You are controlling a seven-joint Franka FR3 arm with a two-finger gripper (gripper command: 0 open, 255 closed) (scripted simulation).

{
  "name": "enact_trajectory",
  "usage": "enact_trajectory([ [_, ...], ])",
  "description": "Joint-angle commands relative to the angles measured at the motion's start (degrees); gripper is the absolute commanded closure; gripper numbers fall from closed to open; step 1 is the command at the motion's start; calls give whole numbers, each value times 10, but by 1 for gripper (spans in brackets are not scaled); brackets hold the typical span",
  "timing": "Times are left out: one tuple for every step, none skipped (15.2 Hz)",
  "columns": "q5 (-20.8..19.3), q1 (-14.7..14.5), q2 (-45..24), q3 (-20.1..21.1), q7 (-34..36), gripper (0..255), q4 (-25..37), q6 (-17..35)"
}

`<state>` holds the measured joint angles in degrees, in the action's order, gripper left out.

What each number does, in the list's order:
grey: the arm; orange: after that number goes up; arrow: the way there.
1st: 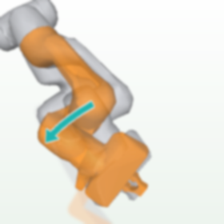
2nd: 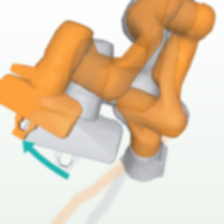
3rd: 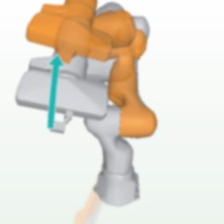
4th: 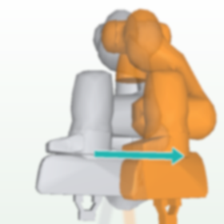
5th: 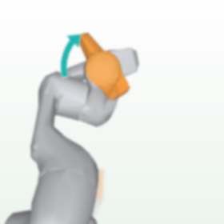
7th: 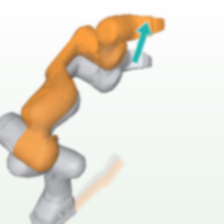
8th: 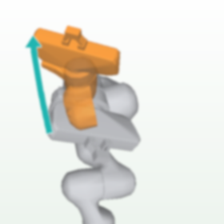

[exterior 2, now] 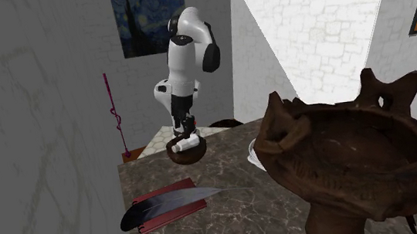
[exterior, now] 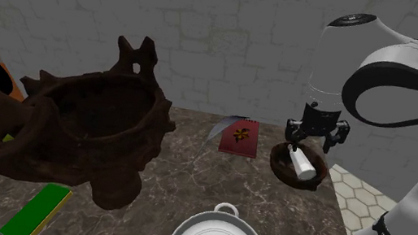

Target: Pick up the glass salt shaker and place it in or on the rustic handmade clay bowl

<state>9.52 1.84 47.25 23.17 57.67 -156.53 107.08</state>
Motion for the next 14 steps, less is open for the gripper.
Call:
enact_trajectory([
  [0,0,0,0,0,0,0,0],
  [0,0,0,0,0,0,0,0],
  [0,0,0,0,0,0,0,0],
  [0,0,0,0,0,0,0,0],
  [-3,1,3,-3,0,0,18,-20],
  [-6,2,4,-6,1,0,36,-40],
  [-8,3,5,-9,1,0,55,-59],
  [-10,4,4,-11,1,0,71,-74],
  [-10,4,4,-11,1,0,71,-74],
  [-10,4,4,-11,1,0,71,-74],
  [-10,4,4,-11,1,0,71,-74],
  [-10,4,4,-11,1,0,71,-74],
  [-10,4,4,-11,1,0,71,-74],
  [-10,4,4,-11,1,0,71,-74],
])
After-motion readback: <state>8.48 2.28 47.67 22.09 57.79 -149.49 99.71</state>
